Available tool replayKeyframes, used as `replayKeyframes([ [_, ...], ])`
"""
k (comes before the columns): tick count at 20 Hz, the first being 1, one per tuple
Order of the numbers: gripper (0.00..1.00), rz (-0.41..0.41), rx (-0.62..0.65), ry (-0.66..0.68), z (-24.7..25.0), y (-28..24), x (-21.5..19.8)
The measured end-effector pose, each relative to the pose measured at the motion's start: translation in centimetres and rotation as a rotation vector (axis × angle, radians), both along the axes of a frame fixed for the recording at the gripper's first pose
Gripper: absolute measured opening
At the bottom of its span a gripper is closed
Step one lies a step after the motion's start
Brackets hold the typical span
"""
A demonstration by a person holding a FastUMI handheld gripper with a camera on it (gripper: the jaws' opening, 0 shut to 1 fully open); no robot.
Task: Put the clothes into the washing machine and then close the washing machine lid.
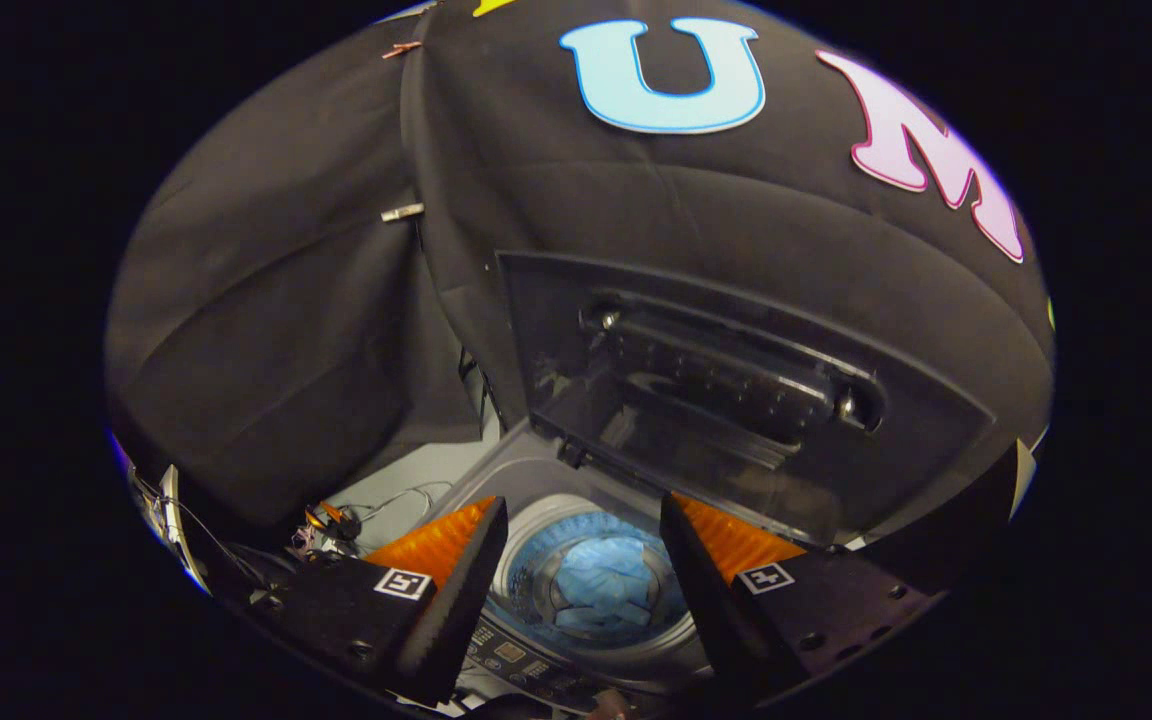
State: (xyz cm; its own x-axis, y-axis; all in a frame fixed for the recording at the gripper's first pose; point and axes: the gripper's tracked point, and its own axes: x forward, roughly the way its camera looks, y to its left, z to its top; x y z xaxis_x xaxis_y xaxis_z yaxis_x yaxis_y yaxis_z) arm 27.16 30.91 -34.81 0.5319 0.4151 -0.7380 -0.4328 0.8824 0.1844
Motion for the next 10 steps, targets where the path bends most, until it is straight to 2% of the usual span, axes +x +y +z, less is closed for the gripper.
replayKeyframes([
  [4,0.95,-0.042,0.073,-0.123,3.4,0.0,2.2],
  [10,0.97,-0.164,0.183,-0.198,6.4,-1.6,6.2],
])
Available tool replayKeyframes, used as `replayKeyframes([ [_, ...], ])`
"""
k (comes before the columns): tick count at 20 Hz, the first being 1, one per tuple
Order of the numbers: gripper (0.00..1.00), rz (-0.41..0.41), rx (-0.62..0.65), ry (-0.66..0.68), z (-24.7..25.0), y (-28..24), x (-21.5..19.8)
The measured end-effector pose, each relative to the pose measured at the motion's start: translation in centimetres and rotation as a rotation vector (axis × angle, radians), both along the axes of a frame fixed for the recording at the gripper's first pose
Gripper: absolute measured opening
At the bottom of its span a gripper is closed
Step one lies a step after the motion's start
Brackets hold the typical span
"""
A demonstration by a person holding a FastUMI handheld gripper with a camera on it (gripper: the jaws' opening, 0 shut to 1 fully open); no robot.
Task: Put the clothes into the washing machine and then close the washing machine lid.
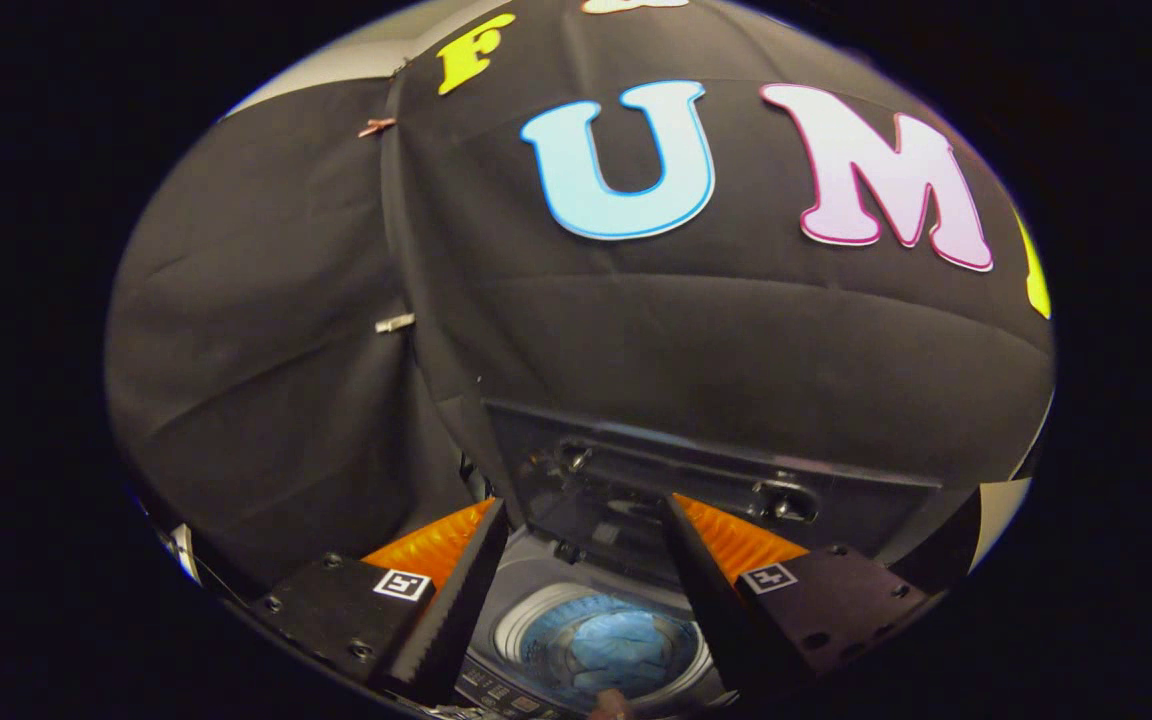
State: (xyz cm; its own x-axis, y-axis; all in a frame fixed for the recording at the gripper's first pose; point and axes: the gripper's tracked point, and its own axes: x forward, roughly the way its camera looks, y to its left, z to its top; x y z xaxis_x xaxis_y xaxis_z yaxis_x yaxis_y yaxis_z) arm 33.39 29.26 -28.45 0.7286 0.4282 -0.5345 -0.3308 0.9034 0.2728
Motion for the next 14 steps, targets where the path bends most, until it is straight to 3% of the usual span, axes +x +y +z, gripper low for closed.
replayKeyframes([
  [4,1.0,-0.052,0.028,-0.144,2.9,-1.0,2.8],
  [8,0.99,-0.177,-0.004,-0.275,4.8,-4.5,6.0],
  [14,0.99,-0.322,-0.116,-0.227,1.3,-8.9,8.7],
])
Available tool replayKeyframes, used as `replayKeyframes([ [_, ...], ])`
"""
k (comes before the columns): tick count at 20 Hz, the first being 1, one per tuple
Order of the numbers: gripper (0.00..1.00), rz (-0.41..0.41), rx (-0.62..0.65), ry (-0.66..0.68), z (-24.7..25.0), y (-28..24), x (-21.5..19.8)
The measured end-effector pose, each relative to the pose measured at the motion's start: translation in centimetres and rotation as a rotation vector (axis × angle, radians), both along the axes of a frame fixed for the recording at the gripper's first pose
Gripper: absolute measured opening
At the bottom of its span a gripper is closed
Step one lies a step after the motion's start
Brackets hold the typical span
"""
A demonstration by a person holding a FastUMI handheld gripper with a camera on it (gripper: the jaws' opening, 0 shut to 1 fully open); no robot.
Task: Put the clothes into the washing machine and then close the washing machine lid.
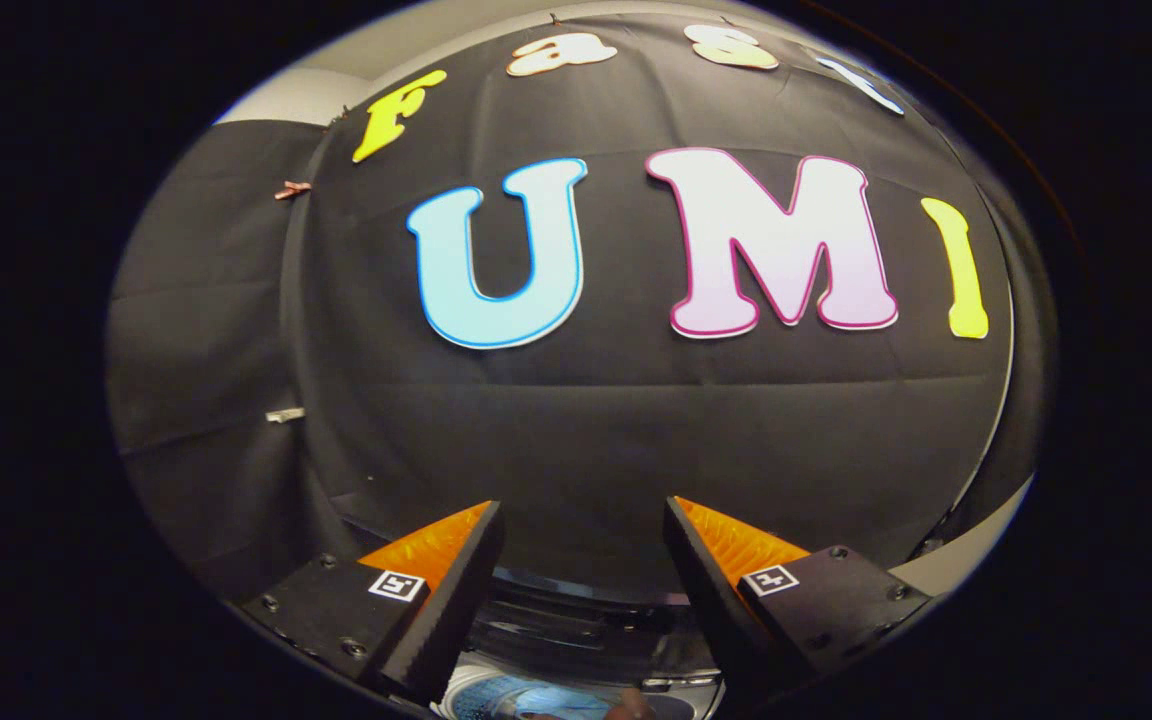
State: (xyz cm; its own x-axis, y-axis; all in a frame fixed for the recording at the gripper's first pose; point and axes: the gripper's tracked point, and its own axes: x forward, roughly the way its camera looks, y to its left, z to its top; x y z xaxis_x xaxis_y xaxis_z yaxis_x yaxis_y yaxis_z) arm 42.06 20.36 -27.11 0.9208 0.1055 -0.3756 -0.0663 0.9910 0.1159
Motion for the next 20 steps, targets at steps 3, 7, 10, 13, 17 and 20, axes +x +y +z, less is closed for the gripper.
replayKeyframes([
  [3,0.99,-0.029,-0.038,0.034,-1.2,-1.0,0.4],
  [7,0.99,-0.052,-0.042,0.095,-2.6,-1.8,0.3],
  [10,0.99,-0.082,-0.008,0.164,-3.7,-2.4,0.3],
  [13,0.99,-0.098,0.034,0.184,-4.0,-2.5,0.2],
  [17,1.0,-0.097,-0.001,0.204,-4.1,-2.5,-0.2],
  [20,1.0,-0.098,0.001,0.263,-3.9,-2.1,-1.5],
])
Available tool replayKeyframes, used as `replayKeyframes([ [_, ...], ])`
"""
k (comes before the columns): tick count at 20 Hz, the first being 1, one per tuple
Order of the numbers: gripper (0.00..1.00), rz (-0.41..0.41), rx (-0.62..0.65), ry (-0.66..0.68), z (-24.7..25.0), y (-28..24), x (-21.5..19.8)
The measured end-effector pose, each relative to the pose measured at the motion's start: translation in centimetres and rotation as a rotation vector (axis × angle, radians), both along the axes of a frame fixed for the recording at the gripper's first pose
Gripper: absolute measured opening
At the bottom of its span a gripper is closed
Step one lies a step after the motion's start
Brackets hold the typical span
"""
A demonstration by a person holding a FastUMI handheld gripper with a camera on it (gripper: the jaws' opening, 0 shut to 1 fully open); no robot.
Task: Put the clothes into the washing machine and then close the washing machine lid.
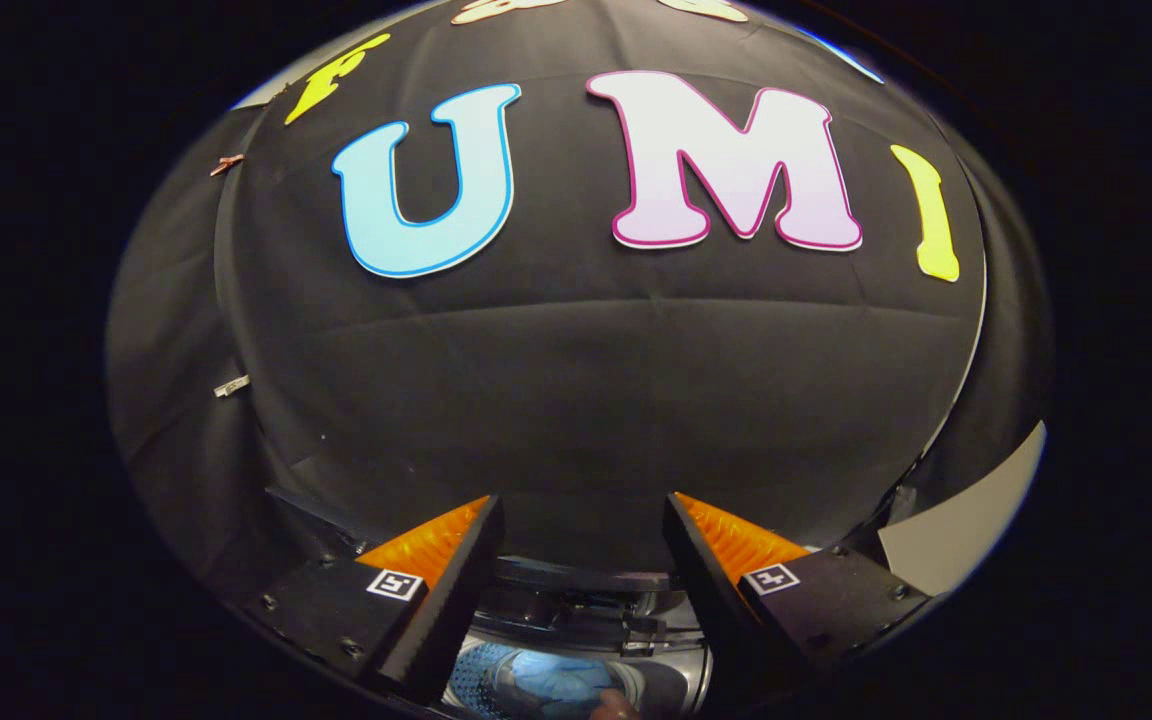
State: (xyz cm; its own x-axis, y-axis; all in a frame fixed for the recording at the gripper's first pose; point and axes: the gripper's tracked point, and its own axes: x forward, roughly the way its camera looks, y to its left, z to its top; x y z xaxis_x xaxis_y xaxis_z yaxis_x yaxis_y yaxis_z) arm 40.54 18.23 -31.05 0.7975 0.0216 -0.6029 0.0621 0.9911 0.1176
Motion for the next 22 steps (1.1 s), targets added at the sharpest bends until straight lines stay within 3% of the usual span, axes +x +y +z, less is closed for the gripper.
replayKeyframes([
  [12,1.0,-0.007,0.055,0.291,-0.2,1.6,-8.8],
  [18,0.99,0.021,0.105,0.504,-3.7,2.6,-12.9],
  [22,0.97,0.045,0.109,0.505,-4.1,3.1,-13.3],
])
